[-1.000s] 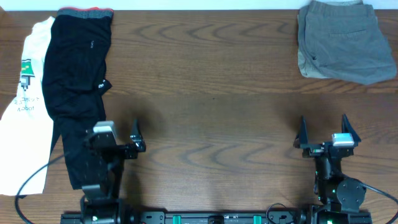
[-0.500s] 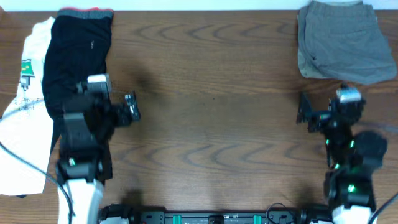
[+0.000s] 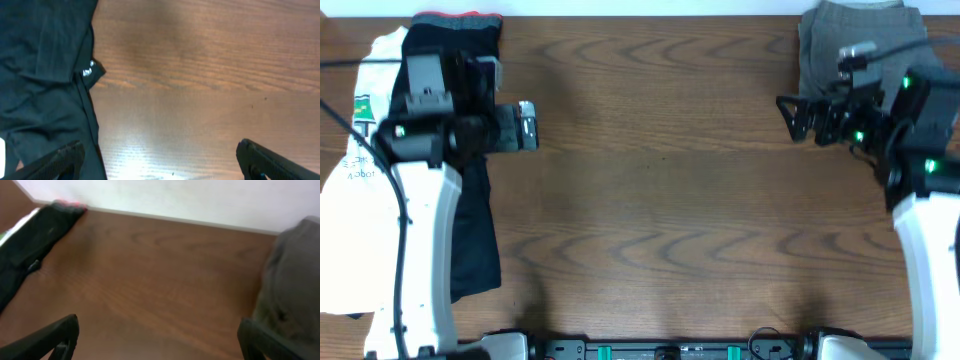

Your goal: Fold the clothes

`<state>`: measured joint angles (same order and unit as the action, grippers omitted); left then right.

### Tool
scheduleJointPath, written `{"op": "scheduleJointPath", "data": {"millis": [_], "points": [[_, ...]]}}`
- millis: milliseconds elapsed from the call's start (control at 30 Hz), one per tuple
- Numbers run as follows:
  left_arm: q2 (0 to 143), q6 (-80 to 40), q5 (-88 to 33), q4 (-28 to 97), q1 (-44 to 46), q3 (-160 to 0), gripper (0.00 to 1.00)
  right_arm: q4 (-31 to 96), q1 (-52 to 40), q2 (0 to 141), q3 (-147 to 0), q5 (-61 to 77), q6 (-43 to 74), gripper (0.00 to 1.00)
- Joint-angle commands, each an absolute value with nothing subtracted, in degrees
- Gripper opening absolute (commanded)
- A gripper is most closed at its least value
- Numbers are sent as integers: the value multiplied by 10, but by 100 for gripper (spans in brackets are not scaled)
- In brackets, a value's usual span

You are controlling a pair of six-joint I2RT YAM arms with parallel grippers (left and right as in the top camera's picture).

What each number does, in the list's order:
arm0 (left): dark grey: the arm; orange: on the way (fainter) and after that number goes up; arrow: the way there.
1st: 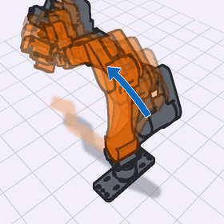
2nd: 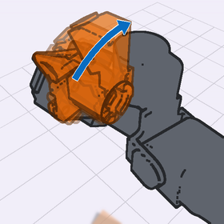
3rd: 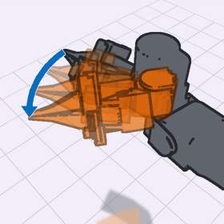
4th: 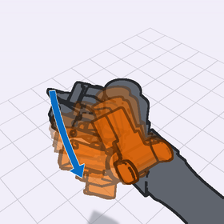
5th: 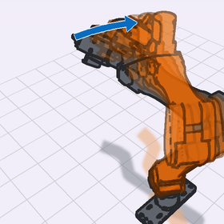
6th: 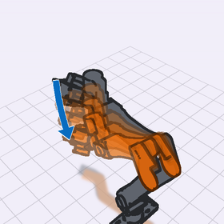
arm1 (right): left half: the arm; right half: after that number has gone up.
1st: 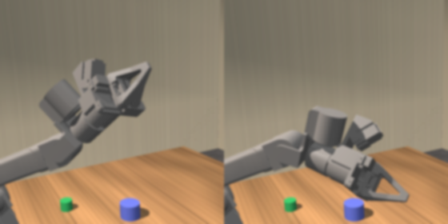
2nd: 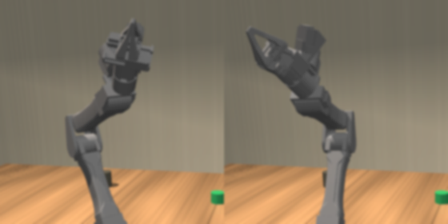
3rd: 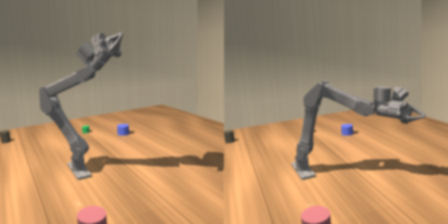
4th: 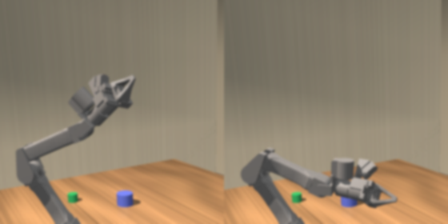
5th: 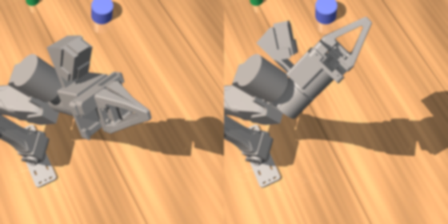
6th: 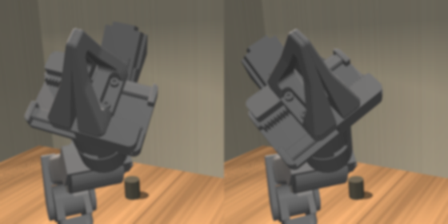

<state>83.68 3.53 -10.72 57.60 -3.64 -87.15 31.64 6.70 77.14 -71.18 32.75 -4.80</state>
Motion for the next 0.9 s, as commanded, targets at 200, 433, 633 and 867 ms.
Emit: {"op": "scheduleJointPath", "data": {"millis": [200,433,633,867], "points": [[892,53,-197,593,-34,-902,98,359,68,838,-788,379,-37,99],[922,-19,-156,493,-35,-910,98,346,65,839,-787,312,-28,91],[1005,-87,-46,412,-45,-997,98,324,37,839,-787,205,-9,99],[1169,-72,35,392,-61,-1104,98,333,-1,846,-787,132,-9,99]]}}
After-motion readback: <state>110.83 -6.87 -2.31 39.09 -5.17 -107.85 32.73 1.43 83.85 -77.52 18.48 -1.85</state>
